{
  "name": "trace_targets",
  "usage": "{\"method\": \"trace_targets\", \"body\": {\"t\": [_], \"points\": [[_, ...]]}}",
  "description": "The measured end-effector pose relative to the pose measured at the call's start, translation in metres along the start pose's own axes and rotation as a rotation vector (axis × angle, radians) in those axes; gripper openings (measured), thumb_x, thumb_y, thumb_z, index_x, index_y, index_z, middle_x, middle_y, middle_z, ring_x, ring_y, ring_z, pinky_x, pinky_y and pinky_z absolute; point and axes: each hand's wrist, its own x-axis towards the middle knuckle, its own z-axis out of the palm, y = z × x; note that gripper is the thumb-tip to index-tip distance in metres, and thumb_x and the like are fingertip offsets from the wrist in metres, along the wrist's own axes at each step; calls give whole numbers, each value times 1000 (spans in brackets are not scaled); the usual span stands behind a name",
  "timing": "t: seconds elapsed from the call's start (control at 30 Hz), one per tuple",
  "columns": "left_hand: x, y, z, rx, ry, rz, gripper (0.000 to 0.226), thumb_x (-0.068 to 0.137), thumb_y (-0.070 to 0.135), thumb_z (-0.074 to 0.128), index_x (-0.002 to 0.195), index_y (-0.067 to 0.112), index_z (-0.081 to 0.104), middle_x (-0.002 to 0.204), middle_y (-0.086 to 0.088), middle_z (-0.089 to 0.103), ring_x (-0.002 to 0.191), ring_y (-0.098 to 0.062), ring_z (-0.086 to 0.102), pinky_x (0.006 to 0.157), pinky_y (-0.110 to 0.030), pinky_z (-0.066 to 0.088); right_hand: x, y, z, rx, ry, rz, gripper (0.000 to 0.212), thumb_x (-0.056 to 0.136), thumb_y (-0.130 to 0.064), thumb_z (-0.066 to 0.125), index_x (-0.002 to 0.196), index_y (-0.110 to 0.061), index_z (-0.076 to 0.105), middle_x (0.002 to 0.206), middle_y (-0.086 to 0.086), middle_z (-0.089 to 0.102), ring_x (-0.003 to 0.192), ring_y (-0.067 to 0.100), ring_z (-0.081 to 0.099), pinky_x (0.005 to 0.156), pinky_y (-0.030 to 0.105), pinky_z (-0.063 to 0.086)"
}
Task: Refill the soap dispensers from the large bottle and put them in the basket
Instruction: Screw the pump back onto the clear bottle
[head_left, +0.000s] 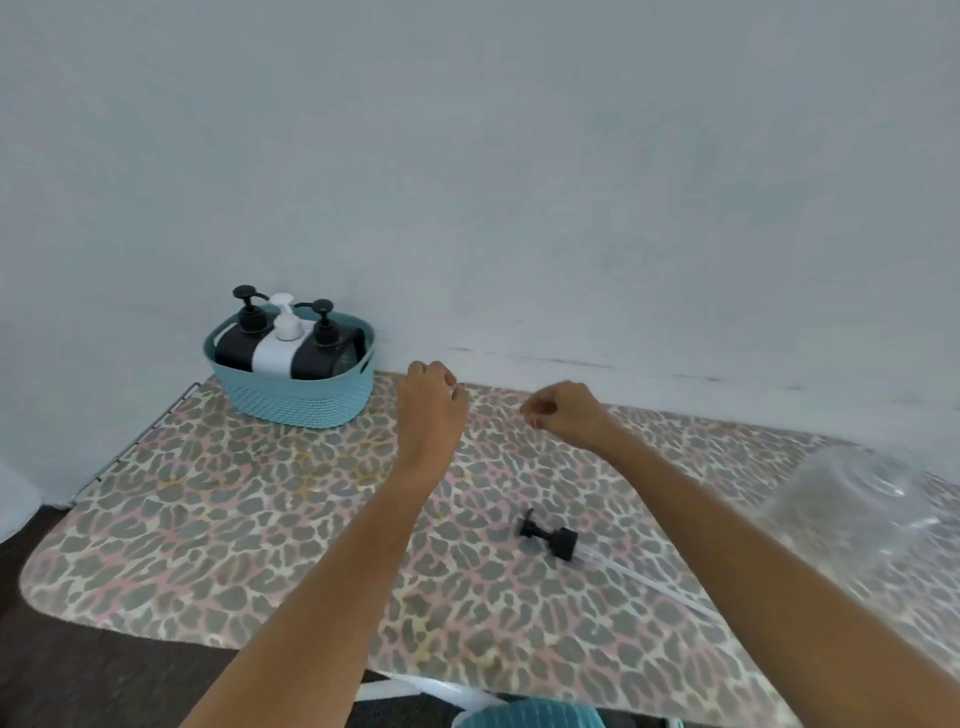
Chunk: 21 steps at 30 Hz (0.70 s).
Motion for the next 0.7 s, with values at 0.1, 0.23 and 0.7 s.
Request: {"method": "trace_targets", "body": {"t": [0.1, 0.23, 0.7], "points": [[-23, 21, 17, -17, -64, 44, 16, 89, 12, 51, 97, 2, 60, 108, -16, 55, 98, -28, 53, 78, -31, 42, -39, 30, 9, -61, -78, 99, 26, 90, -12, 56, 113, -2, 63, 114, 14, 65, 106, 21, 60, 74, 16, 39], [-49, 39, 38, -33, -126, 76, 16, 89, 11, 51, 92, 2, 63, 102, -15, 61, 92, -27, 57, 76, -32, 47, -75, 60, 34, -113, -169, 213, 47, 88, -26, 60, 126, 1, 51, 128, 18, 55, 116, 28, 53, 95, 32, 43], [-62, 79, 55, -187, -191, 194, 15, 88, 12, 53, 98, 5, 62, 99, -10, 63, 82, -15, 54, 73, -24, 41, -102, 66, 39, -89, -116, 92, 34, 83, -27, 65, 109, -5, 63, 107, 12, 63, 83, 21, 58, 69, 32, 46]]}}
